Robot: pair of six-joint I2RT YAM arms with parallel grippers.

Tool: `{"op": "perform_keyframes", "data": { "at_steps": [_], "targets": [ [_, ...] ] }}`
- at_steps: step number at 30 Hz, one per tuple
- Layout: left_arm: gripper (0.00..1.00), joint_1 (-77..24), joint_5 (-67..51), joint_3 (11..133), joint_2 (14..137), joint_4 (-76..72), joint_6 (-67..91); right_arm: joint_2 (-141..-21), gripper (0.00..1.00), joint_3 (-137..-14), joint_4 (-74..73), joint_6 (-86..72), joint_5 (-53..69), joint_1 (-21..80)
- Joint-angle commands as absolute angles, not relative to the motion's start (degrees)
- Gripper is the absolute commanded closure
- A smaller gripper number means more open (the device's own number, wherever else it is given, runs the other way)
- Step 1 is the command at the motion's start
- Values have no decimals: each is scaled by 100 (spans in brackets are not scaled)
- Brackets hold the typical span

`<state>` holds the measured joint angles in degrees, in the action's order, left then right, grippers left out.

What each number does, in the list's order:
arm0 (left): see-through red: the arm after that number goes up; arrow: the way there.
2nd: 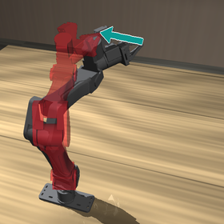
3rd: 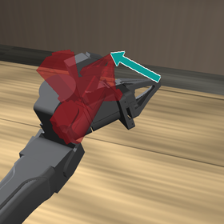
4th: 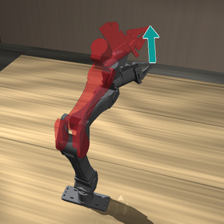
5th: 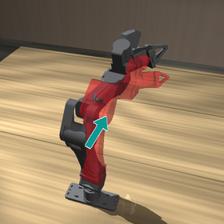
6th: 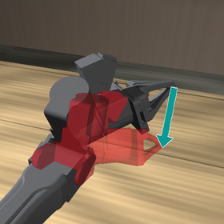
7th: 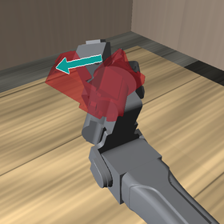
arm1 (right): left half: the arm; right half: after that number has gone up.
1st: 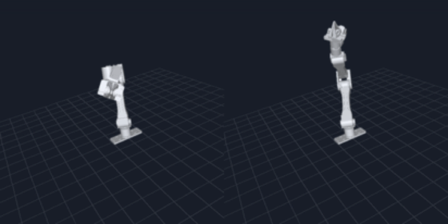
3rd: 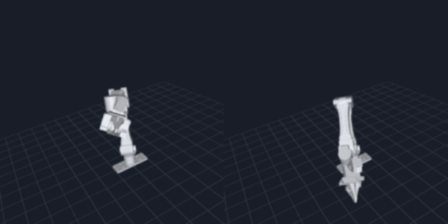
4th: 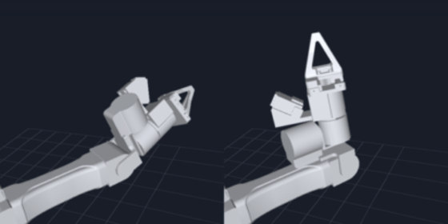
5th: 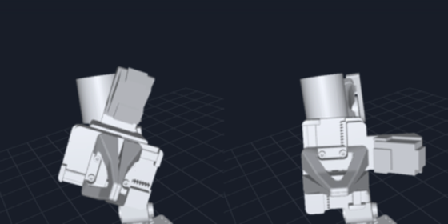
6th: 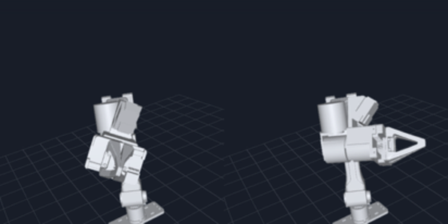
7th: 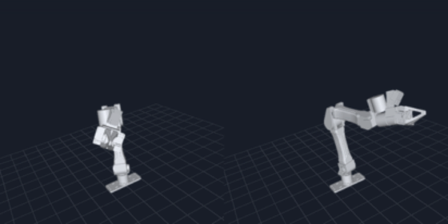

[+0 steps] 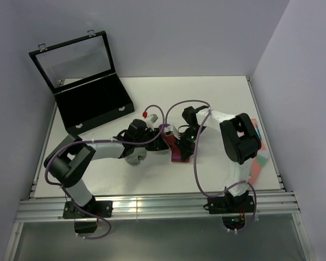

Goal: Roll the socks
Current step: Roll the sock at the center of the board.

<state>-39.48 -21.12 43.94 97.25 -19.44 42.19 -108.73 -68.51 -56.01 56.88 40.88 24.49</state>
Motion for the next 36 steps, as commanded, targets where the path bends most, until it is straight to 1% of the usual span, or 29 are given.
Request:
{"op": "perform_keyframes", "data": {
  "at_steps": [1, 6, 10, 12, 14, 19, 28, 36],
  "targets": [
    [64, -4201, -1837, 4202, 9273, -2680, 3797, -11310, 88, -7224, -6451, 5941, 4104, 2356],
    [62, -4499, -1766, 4113, 9114, -2908, 3007, -11917, 88, -7900, -7030, 5880, 4209, 2320],
    [57, -4579, -1889, 4096, 9202, -3032, 2497, -12444, 88, -8454, -7724, 6029, 4333, 2294],
    [53, -4579, -2082, 4201, 9324, -3015, 2286, -12629, 87, -8638, -7831, 6047, 4350, 2277],
    [53, -4597, -2162, 4350, 9421, -2954, 2067, -12744, 87, -8745, -8050, 6125, 4351, 2268],
    [52, -4658, -2311, 4745, 9764, -2576, 1618, -12885, 87, -8842, -8121, 6126, 4289, 2259],
    [51, -4693, -2671, 5045, 10265, -2531, 1248, -12876, 87, -8736, -8077, 6143, 4359, 2233],
    [51, -4693, -3041, 4869, 10388, -2812, 1195, -12841, 87, -8657, -8051, 6126, 4351, 2180]
  ]
}}
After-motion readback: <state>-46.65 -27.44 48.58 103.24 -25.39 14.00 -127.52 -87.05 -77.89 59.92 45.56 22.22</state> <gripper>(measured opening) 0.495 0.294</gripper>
